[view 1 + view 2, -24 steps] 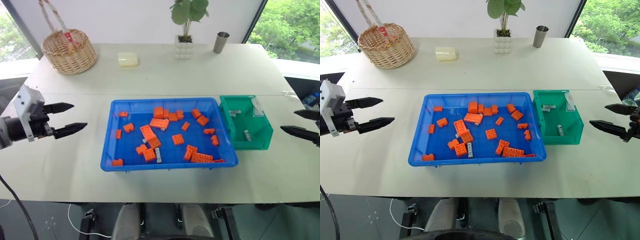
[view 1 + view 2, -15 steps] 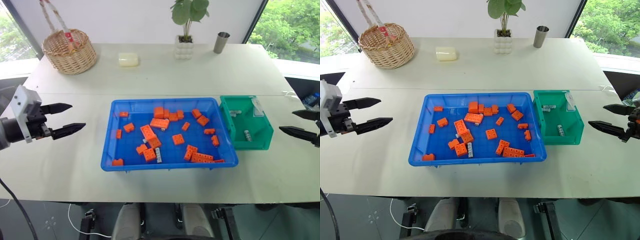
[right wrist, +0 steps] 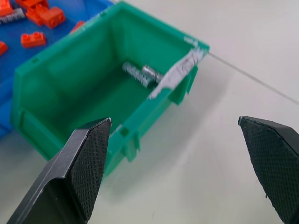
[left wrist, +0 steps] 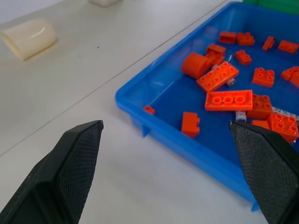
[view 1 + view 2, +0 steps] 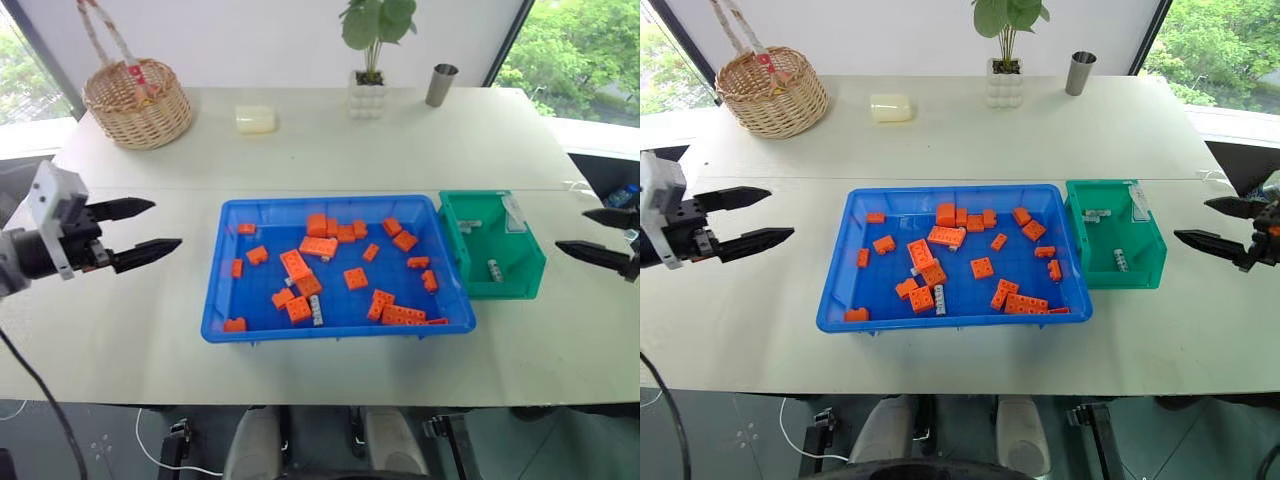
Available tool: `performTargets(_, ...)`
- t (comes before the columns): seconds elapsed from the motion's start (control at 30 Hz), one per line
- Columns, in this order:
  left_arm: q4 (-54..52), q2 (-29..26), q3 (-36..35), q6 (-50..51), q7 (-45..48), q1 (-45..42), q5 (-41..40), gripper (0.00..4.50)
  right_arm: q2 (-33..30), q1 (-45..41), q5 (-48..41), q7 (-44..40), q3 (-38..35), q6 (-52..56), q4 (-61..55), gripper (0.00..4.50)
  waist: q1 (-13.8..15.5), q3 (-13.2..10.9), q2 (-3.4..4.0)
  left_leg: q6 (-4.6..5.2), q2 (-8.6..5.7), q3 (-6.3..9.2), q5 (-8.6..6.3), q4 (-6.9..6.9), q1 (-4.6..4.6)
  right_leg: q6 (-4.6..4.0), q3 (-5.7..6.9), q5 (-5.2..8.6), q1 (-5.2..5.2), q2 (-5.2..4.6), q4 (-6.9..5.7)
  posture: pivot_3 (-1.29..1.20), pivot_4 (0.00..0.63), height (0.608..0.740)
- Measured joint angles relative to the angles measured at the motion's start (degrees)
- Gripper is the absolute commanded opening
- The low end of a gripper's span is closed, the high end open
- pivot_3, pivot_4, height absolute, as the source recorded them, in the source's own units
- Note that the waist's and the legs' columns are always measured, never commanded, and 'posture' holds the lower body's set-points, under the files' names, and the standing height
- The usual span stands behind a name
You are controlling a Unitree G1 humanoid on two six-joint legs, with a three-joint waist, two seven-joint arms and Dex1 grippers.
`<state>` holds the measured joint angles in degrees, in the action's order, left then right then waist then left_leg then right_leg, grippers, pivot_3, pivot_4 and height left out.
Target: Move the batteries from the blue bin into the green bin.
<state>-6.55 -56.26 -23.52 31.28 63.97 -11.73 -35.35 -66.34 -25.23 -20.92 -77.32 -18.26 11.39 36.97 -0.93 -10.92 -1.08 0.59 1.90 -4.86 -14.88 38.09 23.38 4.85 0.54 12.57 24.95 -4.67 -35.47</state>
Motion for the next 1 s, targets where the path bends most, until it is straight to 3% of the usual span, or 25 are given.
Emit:
performTargets(0.13,-4.79,0.67,1.21,1.15,0.32,1.7,-1.36,4.5,0.47,-2.94,-0.65,0.01,2.1,4.28,-6.95,4.48,-0.22,-0.01,0.01,0.0,0.02,0.01,0.0,0.0,0.0,0.0,0.0,0.0,0.04,0.05,-0.07,0.0,0.15,0.736)
performTargets(0.33,-11.21,-0.17,3.87,4.19,3.09,0.54,-5.24,4.5,7.18,-10.76,-5.43,2.66,9.09,17.99,-26.48,4.48,0.04,-0.01,0.02,-0.02,0.02,0.05,0.01,0.02,0.0,-0.02,-0.03,-0.01,0.12,0.07,-0.21,0.0,0.15,0.736)
performTargets(0.57,-13.4,-0.49,9.58,2.98,5.37,-0.98,-4.55,4.5,23.48,-20.62,-7.73,13.36,23.63,36.78,-41.46,4.48,0.02,0.0,0.0,-0.02,0.0,0.04,0.01,0.04,0.14,-0.04,-0.04,-0.01,0.33,0.04,-0.41,0.0,0.15,0.736)
performTargets(0.77,-12.24,0.3,11.34,0.77,5.18,-2.62,-2.54,4.5,33.59,-21.27,-6.85,22.88,31.72,47.41,-43.3,4.48,0.23,0.01,-0.02,-0.01,-0.07,0.09,0.01,0.12,0.24,-0.04,-0.02,-0.01,0.37,0.01,-0.53,0.0,0.15,0.736)
performTargets(0.87,-12.07,0.3,11.45,0.41,5.01,-2.7,-1.8,4.5,39.3,-21.47,-9.21,25.46,31.73,53.72,-42.46,4.48,0.05,0.01,-0.02,-0.01,-0.05,0.11,0.02,0.11,0.23,0.04,-0.01,-0.06,0.38,0.05,-0.57,0.0,0.15,0.736)
performTargets(1.0,-12.0,0.3,11.4,0.43,4.61,-2.67,-1.61,4.5,42.32,-22.92,-12.14,27.23,29.7,61.49,-38.08,4.48,0.14,0.01,-0.02,-0.01,-0.06,0.11,0.01,0.11,0.22,0.1,-0.01,-0.1,0.38,0.06,-0.59,0.0,0.15,0.736)
